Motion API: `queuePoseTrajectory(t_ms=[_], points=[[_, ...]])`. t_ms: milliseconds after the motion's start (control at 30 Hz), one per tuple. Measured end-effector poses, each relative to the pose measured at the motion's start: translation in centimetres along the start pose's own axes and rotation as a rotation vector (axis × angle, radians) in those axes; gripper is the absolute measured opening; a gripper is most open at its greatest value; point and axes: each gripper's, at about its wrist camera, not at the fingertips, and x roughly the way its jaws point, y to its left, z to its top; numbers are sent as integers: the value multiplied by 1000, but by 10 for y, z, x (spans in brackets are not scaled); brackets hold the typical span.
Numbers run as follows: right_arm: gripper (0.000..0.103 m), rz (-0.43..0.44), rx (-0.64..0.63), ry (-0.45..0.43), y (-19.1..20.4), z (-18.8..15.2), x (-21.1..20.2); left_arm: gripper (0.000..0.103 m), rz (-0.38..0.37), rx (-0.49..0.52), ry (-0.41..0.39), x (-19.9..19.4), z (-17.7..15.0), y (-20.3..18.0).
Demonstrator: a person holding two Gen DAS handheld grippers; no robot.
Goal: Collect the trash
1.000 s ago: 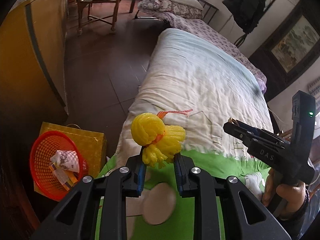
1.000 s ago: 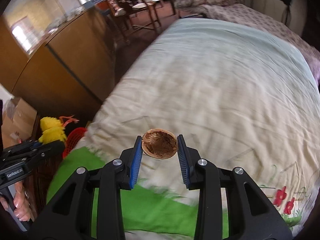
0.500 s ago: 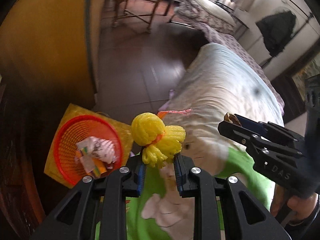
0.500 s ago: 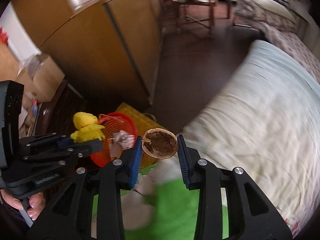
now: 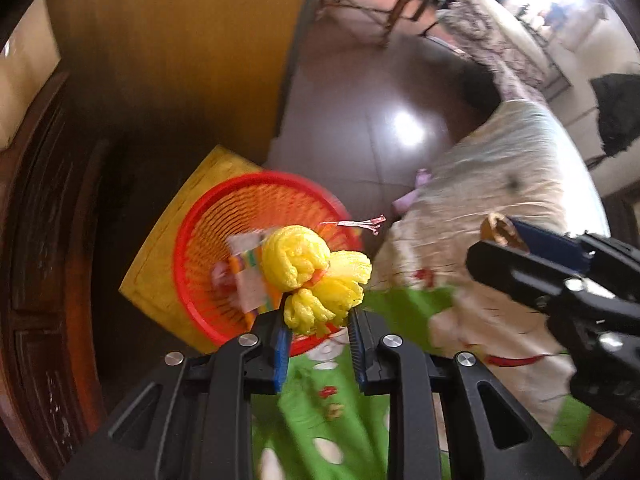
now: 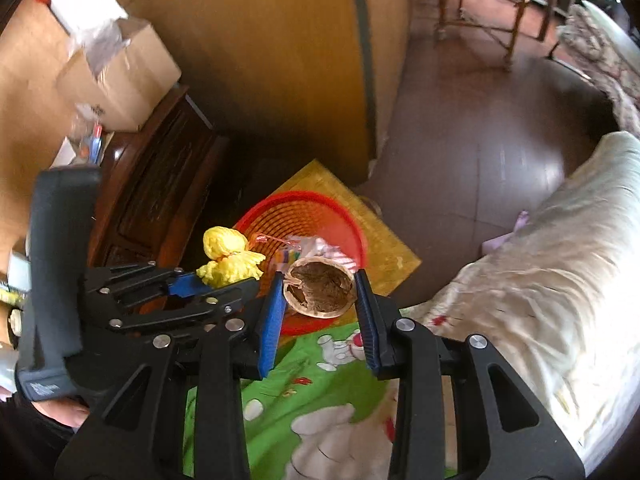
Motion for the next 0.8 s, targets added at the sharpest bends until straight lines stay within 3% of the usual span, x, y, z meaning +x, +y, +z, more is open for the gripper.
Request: queuePoseTrajectory(t_ms=[133, 200, 233, 267, 300, 500, 567, 667, 800], points=[[36, 32, 11, 62, 11, 11, 35, 26, 24, -40, 34, 22, -4, 21], [38, 60, 30, 70, 10, 13, 45, 34, 44, -67, 42, 30, -4, 28], [55, 48, 38, 68, 9, 15, 50, 53, 58, -81, 47, 34, -4, 32], [72, 31, 39, 53, 10, 16, 51, 63, 85, -101, 44, 36, -3, 37], [75, 21, 35, 37, 12, 16, 52, 64, 100, -109, 39, 37, -3, 39], [74, 2, 52, 38, 5, 12, 51, 69, 134, -121, 60, 41, -2, 44], [74, -9, 53, 38, 3, 11, 48, 77, 158, -117, 63, 40, -3, 42], [74, -29, 43, 41, 0, 7, 45, 83, 191, -112, 43, 33, -1, 40], [74, -66, 42, 44, -3, 1, 43, 84, 214, -123, 28, 26, -2, 38]])
